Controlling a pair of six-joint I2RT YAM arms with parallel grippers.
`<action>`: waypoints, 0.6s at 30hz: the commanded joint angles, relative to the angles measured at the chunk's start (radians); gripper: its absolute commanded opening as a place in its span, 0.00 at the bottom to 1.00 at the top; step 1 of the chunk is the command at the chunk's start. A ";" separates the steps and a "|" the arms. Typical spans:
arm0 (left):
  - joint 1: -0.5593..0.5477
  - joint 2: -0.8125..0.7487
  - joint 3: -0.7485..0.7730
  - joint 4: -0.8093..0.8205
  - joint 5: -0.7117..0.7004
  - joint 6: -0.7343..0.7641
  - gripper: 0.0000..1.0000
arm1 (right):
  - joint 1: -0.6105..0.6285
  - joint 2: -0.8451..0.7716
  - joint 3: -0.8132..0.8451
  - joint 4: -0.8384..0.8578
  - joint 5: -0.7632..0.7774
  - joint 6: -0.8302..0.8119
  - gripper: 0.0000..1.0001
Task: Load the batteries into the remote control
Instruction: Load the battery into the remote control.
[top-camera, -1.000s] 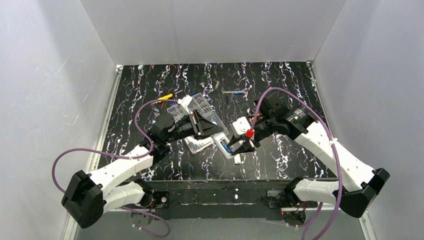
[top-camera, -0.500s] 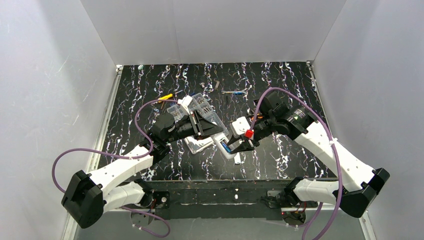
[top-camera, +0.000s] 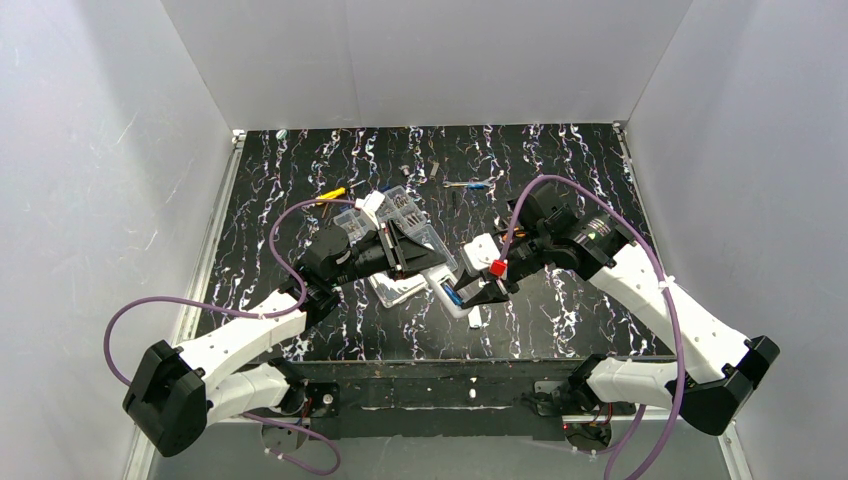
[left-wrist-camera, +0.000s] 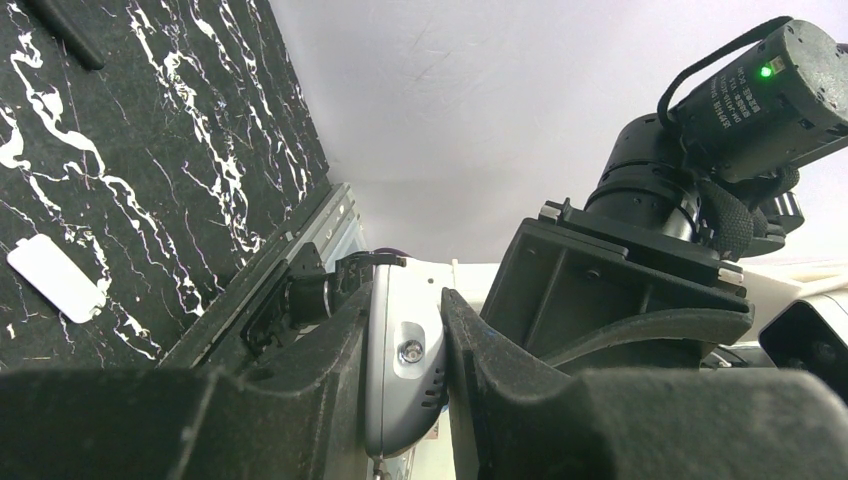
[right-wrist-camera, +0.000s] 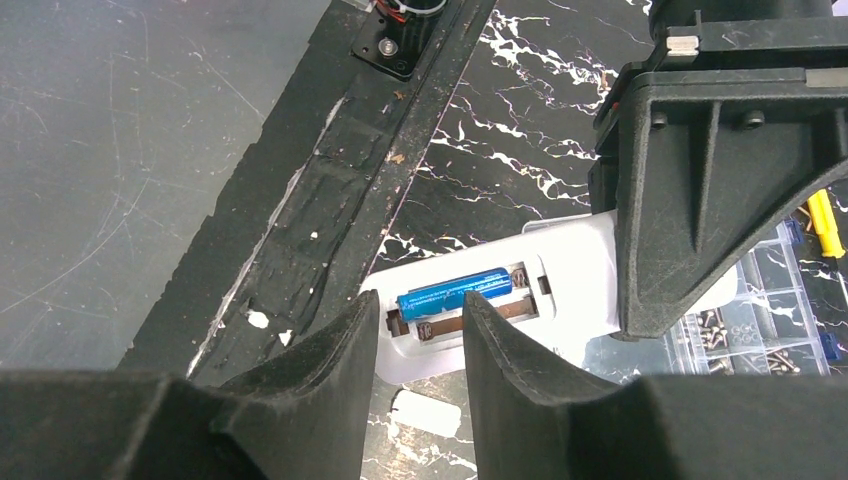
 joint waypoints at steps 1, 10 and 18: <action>-0.006 -0.035 0.024 0.061 0.019 0.010 0.00 | 0.009 -0.001 0.023 0.005 -0.011 -0.003 0.45; -0.005 -0.041 0.024 0.052 0.013 0.015 0.00 | 0.011 0.004 0.022 0.001 -0.007 -0.007 0.45; -0.005 -0.035 0.031 0.053 0.016 0.011 0.00 | 0.013 0.001 0.008 0.015 0.026 -0.011 0.44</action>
